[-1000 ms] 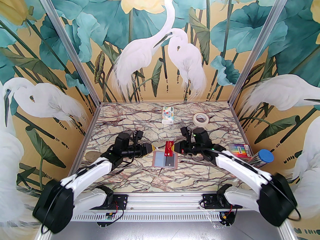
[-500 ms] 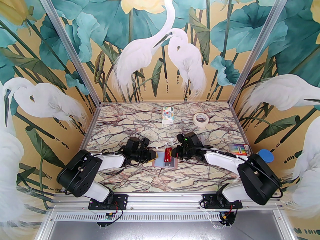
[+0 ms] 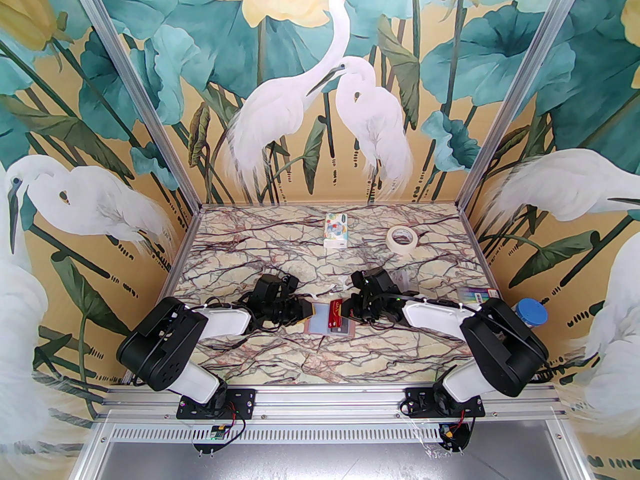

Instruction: Put the credit cards into the card holder

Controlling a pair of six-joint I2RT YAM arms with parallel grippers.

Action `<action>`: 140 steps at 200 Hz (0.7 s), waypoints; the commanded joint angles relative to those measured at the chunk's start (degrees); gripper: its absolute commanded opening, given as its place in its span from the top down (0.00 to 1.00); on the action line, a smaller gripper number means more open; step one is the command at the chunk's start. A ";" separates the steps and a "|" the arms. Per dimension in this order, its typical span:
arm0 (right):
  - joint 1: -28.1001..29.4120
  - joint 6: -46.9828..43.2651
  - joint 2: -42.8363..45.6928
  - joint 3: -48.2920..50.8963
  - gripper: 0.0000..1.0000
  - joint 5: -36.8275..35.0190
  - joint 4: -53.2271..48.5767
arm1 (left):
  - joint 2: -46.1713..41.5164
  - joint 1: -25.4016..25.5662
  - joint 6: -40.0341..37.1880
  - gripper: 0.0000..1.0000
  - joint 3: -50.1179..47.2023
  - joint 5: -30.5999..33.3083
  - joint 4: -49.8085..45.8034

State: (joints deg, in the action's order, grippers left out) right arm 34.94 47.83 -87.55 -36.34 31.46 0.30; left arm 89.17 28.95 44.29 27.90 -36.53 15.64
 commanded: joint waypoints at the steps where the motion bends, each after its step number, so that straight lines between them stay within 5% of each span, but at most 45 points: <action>1: 0.48 -0.57 -0.95 -0.99 1.00 -0.26 0.88 | 1.17 0.41 -0.69 0.73 -0.02 1.68 -0.83; 140: 0.90 3.26 0.30 -1.35 1.00 0.76 -1.08 | 1.47 0.58 -0.41 0.75 -1.78 4.67 -1.89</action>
State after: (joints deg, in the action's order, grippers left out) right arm 35.31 49.12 -88.16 -36.58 31.51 0.08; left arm 90.02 29.02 44.12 27.38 -33.74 15.05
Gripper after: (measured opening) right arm 0.031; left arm 0.253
